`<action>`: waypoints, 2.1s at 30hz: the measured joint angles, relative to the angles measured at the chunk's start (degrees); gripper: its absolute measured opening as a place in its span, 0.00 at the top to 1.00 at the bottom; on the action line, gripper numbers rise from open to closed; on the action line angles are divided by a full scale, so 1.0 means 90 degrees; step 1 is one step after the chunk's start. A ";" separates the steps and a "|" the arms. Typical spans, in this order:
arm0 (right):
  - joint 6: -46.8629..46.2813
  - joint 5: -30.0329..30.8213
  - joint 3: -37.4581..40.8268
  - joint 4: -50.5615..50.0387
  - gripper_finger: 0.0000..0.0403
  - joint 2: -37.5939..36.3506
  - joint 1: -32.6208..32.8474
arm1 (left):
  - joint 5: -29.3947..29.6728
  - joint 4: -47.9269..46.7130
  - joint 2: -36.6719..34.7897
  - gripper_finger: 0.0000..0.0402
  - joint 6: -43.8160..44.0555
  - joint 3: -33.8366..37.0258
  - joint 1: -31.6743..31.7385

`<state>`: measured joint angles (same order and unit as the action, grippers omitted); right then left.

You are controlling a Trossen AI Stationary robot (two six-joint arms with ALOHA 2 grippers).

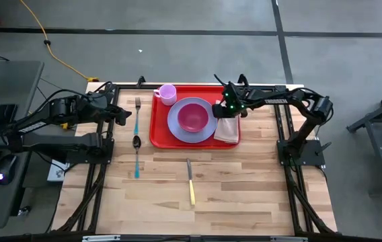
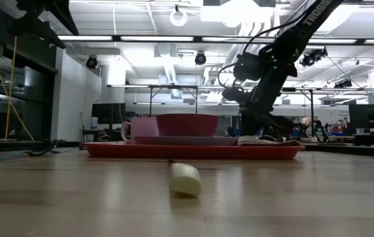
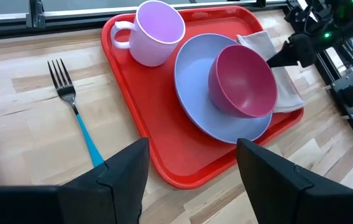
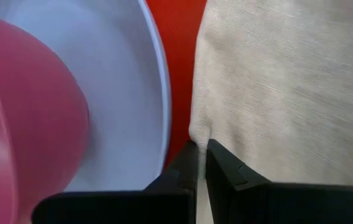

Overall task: Set up tray
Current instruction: Put the white napkin on the red tray to the left of the white plate

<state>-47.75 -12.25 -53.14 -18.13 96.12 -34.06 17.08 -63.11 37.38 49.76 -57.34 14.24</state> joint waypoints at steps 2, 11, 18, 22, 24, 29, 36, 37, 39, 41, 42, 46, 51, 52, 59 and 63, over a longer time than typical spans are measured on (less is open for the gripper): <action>0.0000 -0.0006 -0.0008 0.0005 1.00 0.0000 0.0000 | 0.0000 0.0000 -0.0005 0.33 -0.0047 0.0000 -0.0001; 0.0165 0.0059 0.0004 -0.0477 1.00 0.0000 0.0000 | -0.0002 0.0002 -0.0005 0.33 -0.0165 0.0000 0.0000; 0.0199 0.0041 0.0007 -0.0306 1.00 0.0000 0.0000 | -0.0002 0.0005 -0.0005 0.33 -0.0165 0.0000 0.0000; 0.0346 -0.0170 0.0007 -0.0138 1.00 0.0000 0.0000 | -0.0006 0.0005 -0.0005 0.33 -0.0164 0.0000 0.0000; 0.0360 -0.0310 0.0007 -0.0129 1.00 0.0000 0.0000 | -0.0007 0.0007 -0.0005 0.33 -0.0163 0.0000 0.0000; 0.0478 -0.0462 0.0007 -0.0205 1.00 0.0000 0.0000 | -0.0007 0.0007 -0.0005 0.33 -0.0163 0.0000 -0.0002; 0.0612 -0.0418 0.0007 -0.0236 0.98 0.0000 -0.0002 | -0.0007 0.0007 -0.0005 0.33 -0.0163 0.0000 0.0000; 0.0639 -0.0418 0.0007 -0.0234 0.97 0.0000 0.0000 | -0.0007 0.0009 -0.0005 0.33 -0.0163 0.0000 0.0000; 0.0645 -0.0409 0.0007 -0.0220 0.93 0.0000 0.0000 | -0.0007 0.0007 -0.0005 0.33 -0.0163 0.0000 -0.0002; 0.0646 -0.0342 0.0007 -0.0195 0.88 0.0000 -0.0001 | -0.0007 0.0008 -0.0005 0.33 -0.0163 0.0000 0.0000; 0.0646 -0.0326 0.0007 -0.0180 0.86 0.0000 -0.0006 | -0.0007 0.0008 -0.0005 0.33 -0.0163 -0.0001 -0.0002; 0.0652 -0.0356 0.0007 -0.0175 0.78 0.0000 -0.0065 | -0.0007 0.0010 -0.0003 0.33 -0.0163 -0.0001 -0.0001; 0.0762 -0.0779 -0.0045 -0.0097 0.74 0.0000 -0.0261 | -0.0007 0.0010 -0.0002 0.33 -0.0160 0.0000 0.0000; 0.0766 -0.0869 -0.0075 -0.0095 0.73 0.0000 -0.0308 | -0.0007 0.0010 -0.0002 0.33 -0.0160 0.0000 -0.0002; 0.1174 -0.0936 -0.0265 -0.0520 0.76 -0.0002 -0.0506 | -0.0007 0.0010 -0.0002 0.33 -0.0160 0.0000 -0.0002; 0.1431 -0.0865 -0.0331 -0.0840 0.79 -0.0007 -0.0466 | -0.0007 0.0010 -0.0002 0.33 -0.0158 0.0000 -0.0001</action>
<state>-34.87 -20.04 -56.12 -25.69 96.05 -38.26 17.02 -63.02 37.36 48.34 -57.34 14.23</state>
